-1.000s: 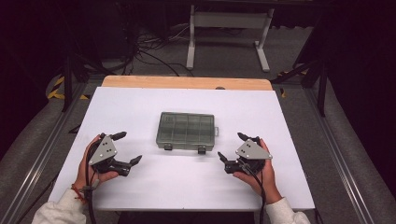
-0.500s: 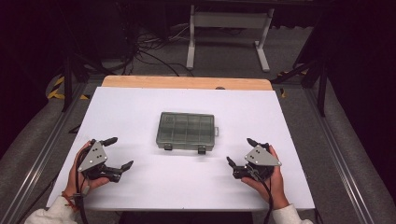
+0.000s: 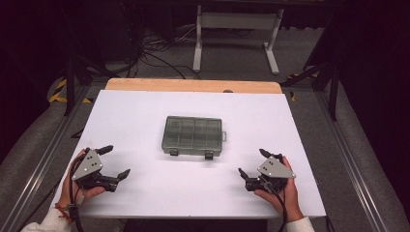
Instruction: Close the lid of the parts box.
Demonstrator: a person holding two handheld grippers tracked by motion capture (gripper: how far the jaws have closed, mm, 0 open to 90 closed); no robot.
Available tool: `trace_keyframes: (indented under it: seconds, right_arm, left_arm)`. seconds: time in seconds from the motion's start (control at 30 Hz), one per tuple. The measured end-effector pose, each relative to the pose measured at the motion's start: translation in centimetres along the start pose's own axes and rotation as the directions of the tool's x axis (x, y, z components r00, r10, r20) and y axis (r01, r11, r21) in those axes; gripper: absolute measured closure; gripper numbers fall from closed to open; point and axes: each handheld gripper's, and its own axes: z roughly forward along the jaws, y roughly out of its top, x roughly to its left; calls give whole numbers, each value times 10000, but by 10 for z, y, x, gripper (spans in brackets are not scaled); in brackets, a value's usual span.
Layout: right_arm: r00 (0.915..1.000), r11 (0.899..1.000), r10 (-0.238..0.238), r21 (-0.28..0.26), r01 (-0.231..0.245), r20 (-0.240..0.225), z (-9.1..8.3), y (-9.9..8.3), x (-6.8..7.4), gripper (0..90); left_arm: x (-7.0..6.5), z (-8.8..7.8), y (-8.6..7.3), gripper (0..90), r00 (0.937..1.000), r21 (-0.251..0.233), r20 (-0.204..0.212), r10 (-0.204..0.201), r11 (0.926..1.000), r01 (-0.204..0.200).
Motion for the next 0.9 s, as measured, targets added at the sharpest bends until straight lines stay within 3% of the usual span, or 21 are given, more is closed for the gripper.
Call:
trace_keyframes:
  seconds: [0.5,0.9]
  right_arm:
    - [9999,9996,-134,-243,133,-26,-1,4,7,66]
    - [10000,9994,-16,-350,16,6,-4,5,8,64]
  left_arm:
    - [-6,-4,3,34,10000,-316,-31,90,9995,-91]
    - [-12,-3,4,34,9998,-399,210,49,9992,-41]
